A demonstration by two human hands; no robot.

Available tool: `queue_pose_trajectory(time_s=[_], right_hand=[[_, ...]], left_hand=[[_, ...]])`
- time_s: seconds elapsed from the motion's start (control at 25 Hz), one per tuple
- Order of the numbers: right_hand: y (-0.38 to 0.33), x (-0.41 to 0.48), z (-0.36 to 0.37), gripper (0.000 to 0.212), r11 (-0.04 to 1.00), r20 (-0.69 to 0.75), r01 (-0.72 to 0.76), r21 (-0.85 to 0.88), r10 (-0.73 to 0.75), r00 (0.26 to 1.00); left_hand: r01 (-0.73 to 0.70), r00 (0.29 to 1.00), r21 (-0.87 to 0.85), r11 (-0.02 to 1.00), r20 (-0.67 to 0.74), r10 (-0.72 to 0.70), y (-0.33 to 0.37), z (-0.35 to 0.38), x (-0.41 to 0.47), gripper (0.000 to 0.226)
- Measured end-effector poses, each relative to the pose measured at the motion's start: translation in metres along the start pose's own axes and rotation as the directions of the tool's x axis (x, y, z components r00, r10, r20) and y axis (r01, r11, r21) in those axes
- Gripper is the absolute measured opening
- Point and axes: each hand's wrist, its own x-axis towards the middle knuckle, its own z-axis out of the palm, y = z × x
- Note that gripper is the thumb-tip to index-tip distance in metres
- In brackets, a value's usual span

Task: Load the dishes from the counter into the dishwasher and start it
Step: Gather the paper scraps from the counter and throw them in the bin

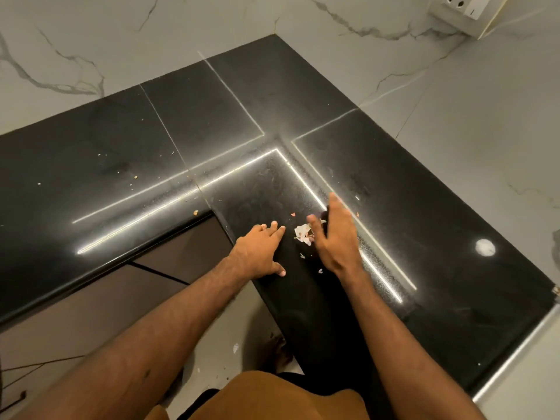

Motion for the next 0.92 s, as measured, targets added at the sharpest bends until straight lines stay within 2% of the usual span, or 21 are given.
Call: queue_pose_trajectory(time_s=[0.08, 0.16, 0.24, 0.4, 0.48, 0.6, 0.72, 0.84, 0.92], right_hand=[[0.025, 0.011, -0.015, 0.077, 0.992, -0.114, -0.115, -0.057, 0.109, 0.988], [0.043, 0.017, -0.018, 0.08, 0.973, -0.121, -0.174, -0.154, 0.156, 0.98], [0.04, 0.017, -0.008, 0.078, 0.963, -0.079, -0.129, -0.236, 0.113, 0.99], [0.006, 0.009, 0.023, 0.072, 0.969, 0.084, 0.05, -0.243, -0.031, 0.996], [-0.005, 0.006, 0.034, 0.07, 0.964, 0.181, 0.155, -0.217, -0.116, 0.976], [-0.009, 0.0, 0.037, 0.063, 0.932, 0.321, 0.332, -0.144, -0.274, 0.907], [0.001, -0.01, 0.022, 0.057, 0.9, 0.39, 0.43, -0.069, -0.372, 0.842], [0.011, -0.031, 0.002, 0.051, 0.914, 0.369, 0.394, 0.096, -0.401, 0.839], [0.017, -0.049, -0.006, 0.051, 0.943, 0.261, 0.303, 0.136, -0.329, 0.907]], left_hand=[[0.005, 1.0, -0.031, 1.0, 0.005, -0.004, -0.001, 0.001, 0.001, 0.12], [0.001, 1.0, -0.058, 0.998, -0.002, -0.001, -0.003, 0.003, 0.003, 0.12], [0.002, 1.0, -0.105, 0.995, -0.013, -0.003, -0.006, 0.007, 0.004, 0.12], [0.001, 0.999, -0.151, 0.988, -0.041, -0.007, -0.008, 0.014, 0.001, 0.119], [-0.005, 0.999, -0.159, 0.987, -0.054, -0.003, -0.008, 0.016, 0.002, 0.119], [-0.029, 0.996, -0.178, 0.984, -0.091, 0.013, -0.009, 0.02, 0.003, 0.119], [-0.059, 0.992, -0.233, 0.971, -0.125, 0.03, -0.009, 0.024, 0.001, 0.116], [-0.106, 0.987, -0.384, 0.917, -0.155, 0.049, -0.013, 0.031, -0.005, 0.104], [-0.203, 0.938, -0.556, 0.806, -0.346, -0.002, -0.02, 0.04, -0.014, 0.08]])
